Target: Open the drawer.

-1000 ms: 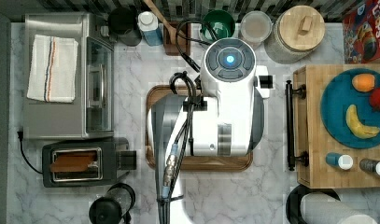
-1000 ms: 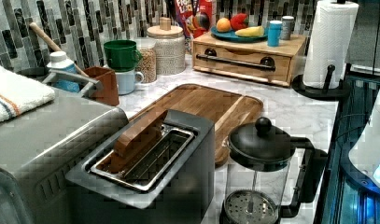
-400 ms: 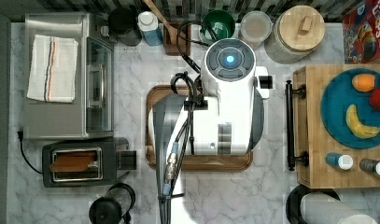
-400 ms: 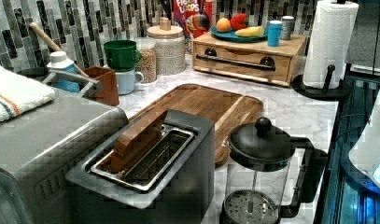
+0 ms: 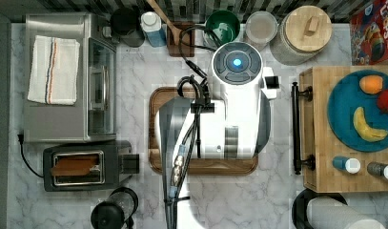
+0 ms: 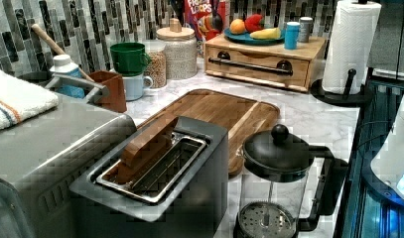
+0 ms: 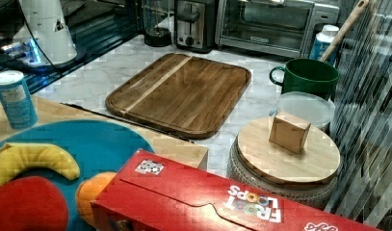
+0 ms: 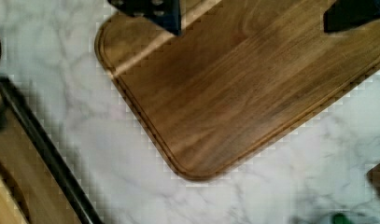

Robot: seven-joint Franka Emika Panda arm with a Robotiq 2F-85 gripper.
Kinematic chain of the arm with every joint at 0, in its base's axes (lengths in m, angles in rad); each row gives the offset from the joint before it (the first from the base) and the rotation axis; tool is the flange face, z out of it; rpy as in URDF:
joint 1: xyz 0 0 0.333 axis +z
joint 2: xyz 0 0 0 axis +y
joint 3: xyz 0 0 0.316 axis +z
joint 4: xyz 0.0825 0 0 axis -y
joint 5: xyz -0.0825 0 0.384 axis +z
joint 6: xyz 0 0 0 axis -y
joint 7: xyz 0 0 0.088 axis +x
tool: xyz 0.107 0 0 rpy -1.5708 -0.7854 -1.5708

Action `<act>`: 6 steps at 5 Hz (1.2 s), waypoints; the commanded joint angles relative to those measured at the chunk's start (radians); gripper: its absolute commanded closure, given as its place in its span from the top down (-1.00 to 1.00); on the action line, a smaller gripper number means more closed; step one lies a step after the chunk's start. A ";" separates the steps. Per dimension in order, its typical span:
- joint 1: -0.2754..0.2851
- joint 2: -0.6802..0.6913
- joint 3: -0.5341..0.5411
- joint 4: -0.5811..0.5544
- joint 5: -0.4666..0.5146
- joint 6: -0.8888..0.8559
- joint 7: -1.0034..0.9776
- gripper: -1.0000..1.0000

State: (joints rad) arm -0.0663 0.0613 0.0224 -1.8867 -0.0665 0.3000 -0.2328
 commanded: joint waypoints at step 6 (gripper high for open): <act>-0.174 0.112 -0.096 -0.075 -0.169 0.246 -0.864 1.00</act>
State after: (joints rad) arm -0.2251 0.1681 -0.0772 -1.9678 -0.1957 0.5269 -1.0400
